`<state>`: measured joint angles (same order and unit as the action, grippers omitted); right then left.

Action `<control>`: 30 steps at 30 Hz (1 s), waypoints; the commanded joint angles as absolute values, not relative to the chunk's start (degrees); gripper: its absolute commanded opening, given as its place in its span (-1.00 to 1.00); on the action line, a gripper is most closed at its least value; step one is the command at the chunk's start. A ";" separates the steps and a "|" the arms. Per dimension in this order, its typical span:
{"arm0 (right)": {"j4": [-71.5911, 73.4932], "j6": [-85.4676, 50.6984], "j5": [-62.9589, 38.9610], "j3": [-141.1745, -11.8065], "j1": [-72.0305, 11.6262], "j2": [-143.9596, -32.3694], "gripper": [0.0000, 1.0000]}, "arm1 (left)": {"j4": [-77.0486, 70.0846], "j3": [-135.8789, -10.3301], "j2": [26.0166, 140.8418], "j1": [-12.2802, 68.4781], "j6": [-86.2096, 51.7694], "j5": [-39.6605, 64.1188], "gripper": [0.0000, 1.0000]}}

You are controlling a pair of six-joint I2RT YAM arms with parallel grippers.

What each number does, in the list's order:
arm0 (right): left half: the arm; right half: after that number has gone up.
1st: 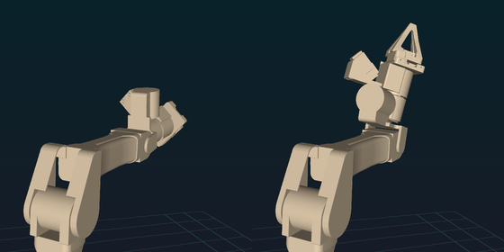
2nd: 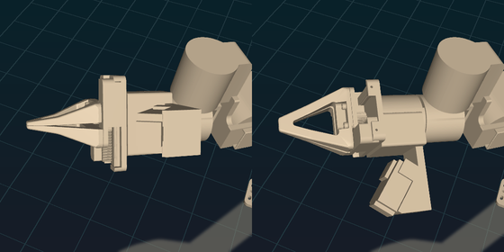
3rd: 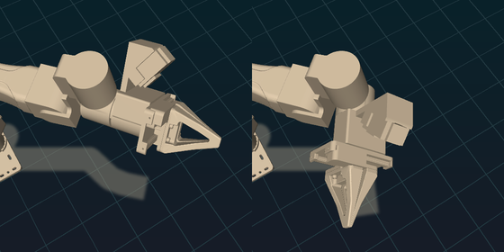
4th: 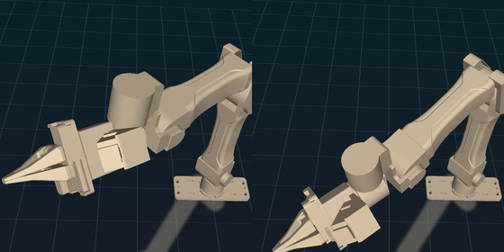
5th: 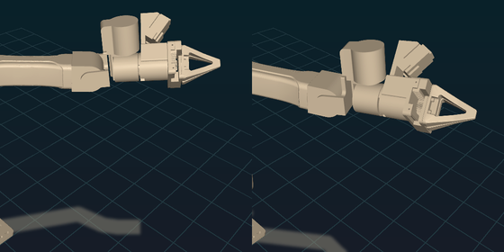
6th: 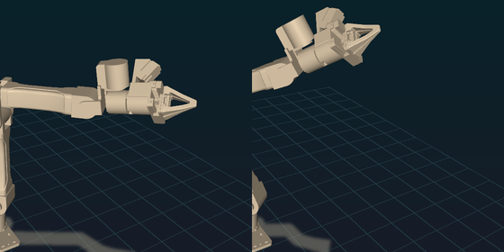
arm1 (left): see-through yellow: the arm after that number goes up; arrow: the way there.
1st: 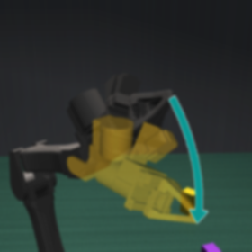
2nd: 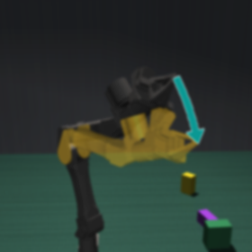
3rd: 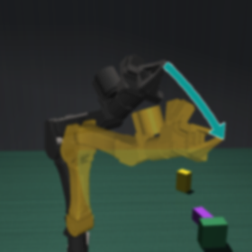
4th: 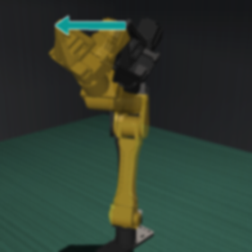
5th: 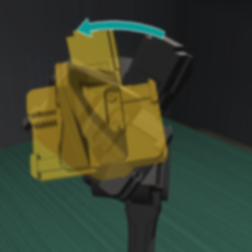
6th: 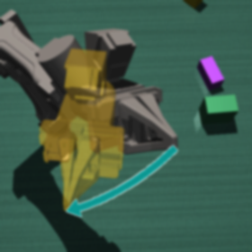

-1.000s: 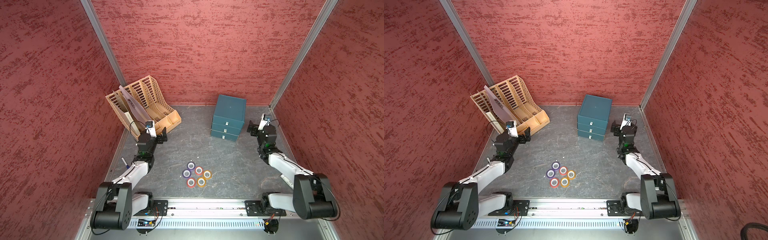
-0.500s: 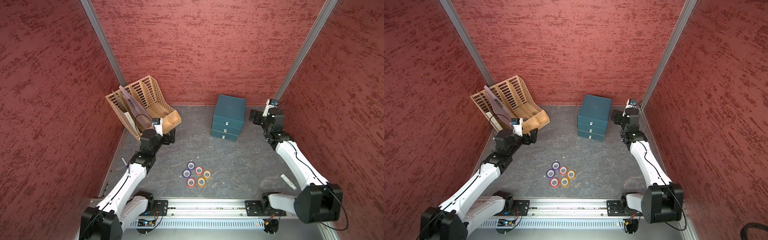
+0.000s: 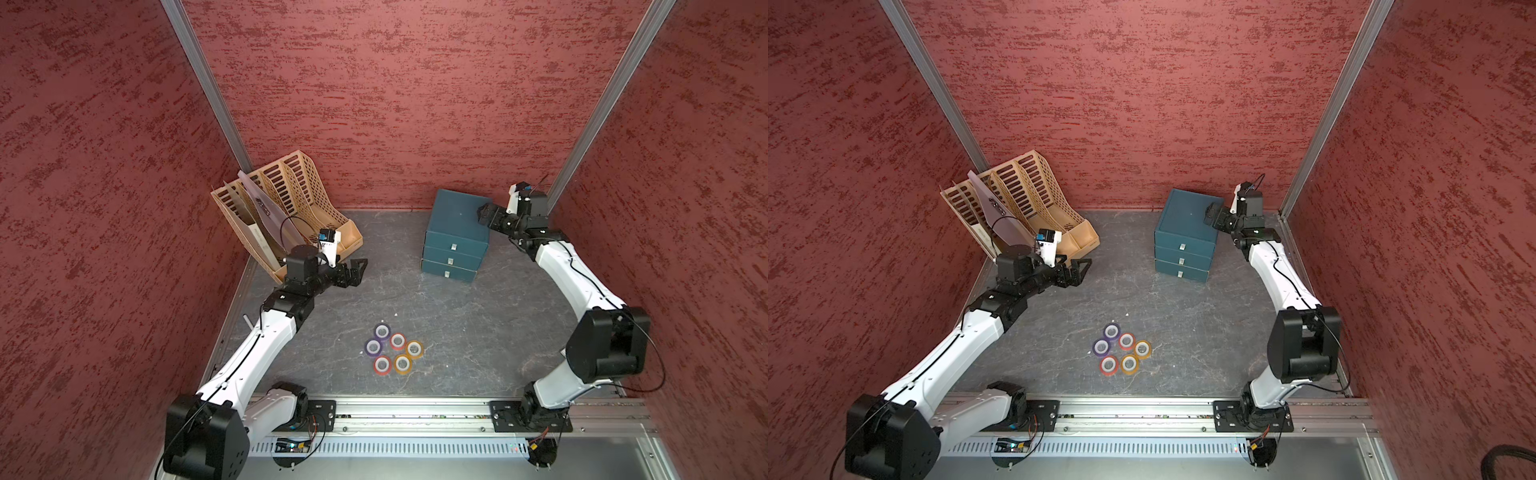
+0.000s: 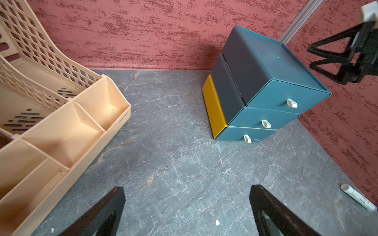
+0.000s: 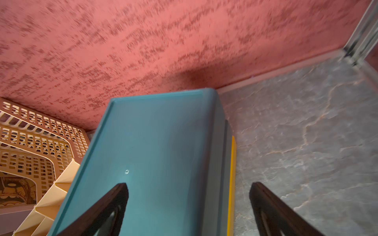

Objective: Place the transparent tape into the drawer according to color
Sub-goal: Move the storage box to the center of the board.

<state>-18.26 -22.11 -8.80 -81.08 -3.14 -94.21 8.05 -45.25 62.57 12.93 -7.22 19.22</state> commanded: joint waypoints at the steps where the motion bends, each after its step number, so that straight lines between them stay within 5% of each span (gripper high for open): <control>1: -19.62 -23.54 -10.37 -82.88 -2.88 -95.53 0.97 | 9.70 -48.10 63.59 13.32 -6.39 23.46 0.99; 20: -23.11 -17.20 -34.97 -90.72 -2.55 -108.52 0.97 | 9.18 -49.05 67.31 13.43 -5.18 26.44 0.99; 30: -32.15 -7.82 -39.32 -96.77 -6.41 -113.66 0.97 | 8.88 -49.33 68.44 13.43 -5.57 26.36 0.99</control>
<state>-23.70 -12.62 -35.18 -96.01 -3.29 -111.00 9.10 -48.12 67.68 12.99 -5.96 25.61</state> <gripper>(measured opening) 0.985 0.996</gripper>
